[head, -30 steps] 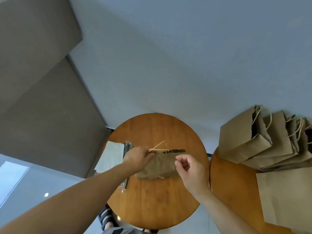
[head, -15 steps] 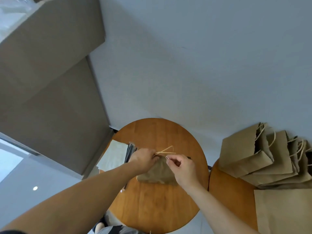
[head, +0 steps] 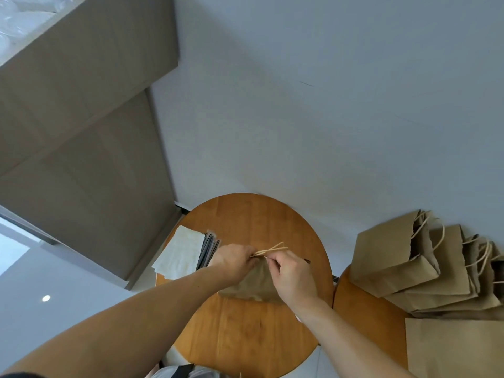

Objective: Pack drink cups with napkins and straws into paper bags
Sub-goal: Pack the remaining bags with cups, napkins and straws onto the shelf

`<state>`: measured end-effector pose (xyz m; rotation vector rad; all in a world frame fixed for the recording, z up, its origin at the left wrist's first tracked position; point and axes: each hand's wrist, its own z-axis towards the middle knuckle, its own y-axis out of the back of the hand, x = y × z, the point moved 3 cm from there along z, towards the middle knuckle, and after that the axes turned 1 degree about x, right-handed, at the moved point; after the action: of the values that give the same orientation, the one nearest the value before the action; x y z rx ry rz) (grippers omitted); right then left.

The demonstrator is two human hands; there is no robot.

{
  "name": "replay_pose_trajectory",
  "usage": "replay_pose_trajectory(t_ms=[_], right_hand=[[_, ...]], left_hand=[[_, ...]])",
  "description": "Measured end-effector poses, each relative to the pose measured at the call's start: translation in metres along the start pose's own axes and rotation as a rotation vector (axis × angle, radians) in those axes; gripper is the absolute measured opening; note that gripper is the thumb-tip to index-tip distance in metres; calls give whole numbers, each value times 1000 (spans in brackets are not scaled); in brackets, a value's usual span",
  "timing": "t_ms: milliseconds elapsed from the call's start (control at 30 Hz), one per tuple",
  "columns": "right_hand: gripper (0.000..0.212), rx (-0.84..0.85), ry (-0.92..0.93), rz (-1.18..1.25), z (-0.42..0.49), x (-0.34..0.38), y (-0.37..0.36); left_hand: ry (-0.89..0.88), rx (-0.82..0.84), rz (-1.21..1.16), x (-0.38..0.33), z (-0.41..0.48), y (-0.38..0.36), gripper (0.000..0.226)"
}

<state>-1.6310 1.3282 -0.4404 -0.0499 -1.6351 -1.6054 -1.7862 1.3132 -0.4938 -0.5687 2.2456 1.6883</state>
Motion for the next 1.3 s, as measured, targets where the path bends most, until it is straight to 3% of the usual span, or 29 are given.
replay_pose_trajectory(t_ms=[100,233,400,733,1300], right_hand=[[12,112,16,-88,12,-3,-2],[20,394,-58,-328,37,-9,-4],[19,538,-109,-403,54,-13,-8],[12,233,-278,-76,40,-25,-14],[17,283,-84,-167,47,-29,-15]], left_hand=[[-25,-20,16,-2,0,0,21],[-55,-18,-22,-2,-2,1,20],[-53,21,-29,-2,1,0,21],[-41,18,-105,5,7,1,19],[-46,8,-109,4,11,2,19]])
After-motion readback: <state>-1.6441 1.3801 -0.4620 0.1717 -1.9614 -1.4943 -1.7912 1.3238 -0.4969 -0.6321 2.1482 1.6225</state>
